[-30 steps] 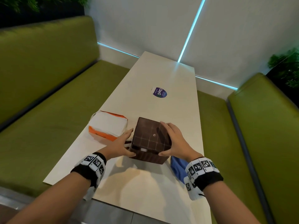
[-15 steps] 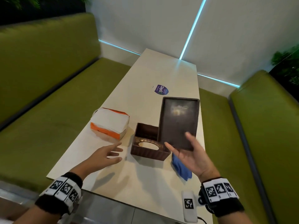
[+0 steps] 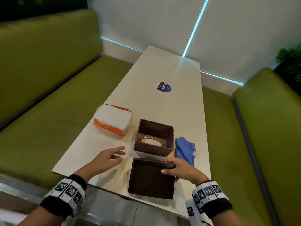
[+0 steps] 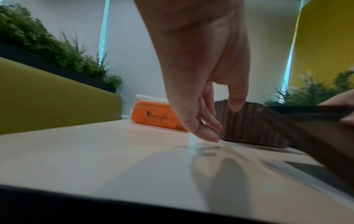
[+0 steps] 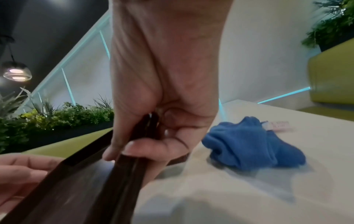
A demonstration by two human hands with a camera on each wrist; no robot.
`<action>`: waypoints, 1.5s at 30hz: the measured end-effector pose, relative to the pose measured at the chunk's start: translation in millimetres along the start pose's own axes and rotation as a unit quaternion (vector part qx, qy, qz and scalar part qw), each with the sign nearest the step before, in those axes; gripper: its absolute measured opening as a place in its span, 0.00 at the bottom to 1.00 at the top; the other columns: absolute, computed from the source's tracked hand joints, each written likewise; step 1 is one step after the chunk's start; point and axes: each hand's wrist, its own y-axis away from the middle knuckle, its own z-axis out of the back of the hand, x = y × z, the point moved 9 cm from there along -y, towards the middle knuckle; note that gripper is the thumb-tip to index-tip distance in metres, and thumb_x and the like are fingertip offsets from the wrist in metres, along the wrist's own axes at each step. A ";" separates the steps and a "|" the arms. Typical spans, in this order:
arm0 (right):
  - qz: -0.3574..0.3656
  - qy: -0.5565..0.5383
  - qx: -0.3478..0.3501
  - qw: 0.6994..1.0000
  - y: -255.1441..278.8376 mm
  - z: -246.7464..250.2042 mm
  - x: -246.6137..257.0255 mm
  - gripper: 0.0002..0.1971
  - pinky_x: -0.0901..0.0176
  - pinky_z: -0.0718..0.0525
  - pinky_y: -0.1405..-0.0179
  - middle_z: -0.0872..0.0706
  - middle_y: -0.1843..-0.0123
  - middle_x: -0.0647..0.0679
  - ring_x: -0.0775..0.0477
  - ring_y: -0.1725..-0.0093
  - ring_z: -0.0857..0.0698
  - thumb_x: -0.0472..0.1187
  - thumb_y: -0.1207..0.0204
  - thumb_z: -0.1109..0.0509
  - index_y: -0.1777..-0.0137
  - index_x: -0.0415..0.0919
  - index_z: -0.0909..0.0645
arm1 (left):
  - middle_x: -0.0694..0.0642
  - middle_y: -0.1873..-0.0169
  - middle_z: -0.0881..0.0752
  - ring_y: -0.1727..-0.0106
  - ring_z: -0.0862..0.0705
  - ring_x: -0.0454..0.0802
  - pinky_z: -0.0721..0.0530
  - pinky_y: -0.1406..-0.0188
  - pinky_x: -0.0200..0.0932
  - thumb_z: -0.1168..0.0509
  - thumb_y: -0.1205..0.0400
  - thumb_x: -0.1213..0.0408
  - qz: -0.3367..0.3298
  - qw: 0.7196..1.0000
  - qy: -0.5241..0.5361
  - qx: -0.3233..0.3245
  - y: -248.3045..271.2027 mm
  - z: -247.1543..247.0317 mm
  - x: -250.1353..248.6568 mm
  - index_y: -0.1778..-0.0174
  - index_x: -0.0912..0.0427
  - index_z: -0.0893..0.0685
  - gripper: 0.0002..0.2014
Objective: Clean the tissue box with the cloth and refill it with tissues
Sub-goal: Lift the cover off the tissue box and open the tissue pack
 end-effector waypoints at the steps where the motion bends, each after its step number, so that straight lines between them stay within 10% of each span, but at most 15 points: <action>1: -0.008 -0.001 -0.005 1.000 -3.5 -2.6 -5.1 0.14 0.64 0.13 0.62 0.17 0.42 0.44 0.53 0.49 0.16 0.47 0.23 0.28 0.39 0.45 0.20 | 0.42 0.39 0.13 0.41 0.15 0.40 0.17 0.38 0.36 0.33 0.16 0.60 -0.005 1.000 -0.006 0.008 1.0 -5.9 -2.6 0.29 0.38 0.25 0.21; 6: -0.017 0.049 -0.068 0.996 -15.1 -5.7 -18.9 0.21 0.70 0.19 0.68 0.18 0.40 0.52 0.53 0.45 0.17 0.51 0.25 0.27 0.33 0.49 0.23 | 0.43 0.42 0.13 0.46 0.14 0.36 0.18 0.47 0.26 0.33 0.16 0.62 -0.039 0.997 -0.043 0.048 5.5 -39.7 -18.8 0.33 0.33 0.25 0.21; 13: -0.016 0.190 -0.181 0.965 -18.4 -1.0 -29.4 0.26 0.63 0.22 0.43 0.21 0.40 0.52 0.55 0.42 0.24 0.60 0.30 0.26 0.34 0.54 0.20 | 0.47 0.45 0.15 0.50 0.18 0.39 0.26 0.55 0.16 0.33 0.16 0.62 -0.040 0.993 -0.111 0.018 -1.5 -49.4 -21.9 0.26 0.51 0.22 0.21; 26: 0.034 0.309 -0.254 0.916 -3.7 -6.5 45.9 0.10 0.66 0.26 0.61 0.20 0.46 0.53 0.54 0.51 0.18 0.53 0.19 0.36 0.47 0.50 0.20 | 0.46 0.44 0.13 0.47 0.17 0.40 0.25 0.49 0.25 0.35 0.15 0.66 -0.062 0.989 -0.061 -0.117 -26.4 70.7 -57.9 0.34 0.59 0.14 0.14; 31: 0.210 0.225 -0.239 0.921 -20.6 -13.4 160.7 0.10 0.55 0.21 0.50 0.16 0.52 0.47 0.48 0.51 0.18 0.42 0.18 0.38 0.45 0.44 0.15 | 0.50 0.43 0.11 0.48 0.15 0.43 0.17 0.45 0.38 0.36 0.16 0.68 -0.065 0.977 -0.075 -0.187 -58.1 116.3 -59.6 0.40 0.56 0.12 0.12; 37: 0.190 0.245 -0.158 0.938 -101.6 -33.8 221.0 0.22 0.50 0.30 0.27 0.28 0.24 0.42 0.42 0.26 0.28 0.37 0.16 0.44 0.22 0.38 0.32 | 0.57 0.31 0.17 0.28 0.23 0.55 0.24 0.31 0.46 0.44 0.15 0.71 -0.023 0.971 -0.190 -0.146 -100.4 115.3 -52.5 0.30 0.58 0.19 0.20; 45: 0.133 0.305 -0.130 0.934 -147.7 -56.6 199.1 0.16 0.44 0.20 0.43 0.25 0.38 0.39 0.34 0.41 0.19 0.38 0.19 0.43 0.35 0.35 0.23 | 0.48 0.22 0.28 0.22 0.35 0.58 0.32 0.24 0.50 0.48 0.18 0.76 -0.004 0.936 -0.327 -0.130 -119.6 114.5 -41.6 0.23 0.53 0.28 0.27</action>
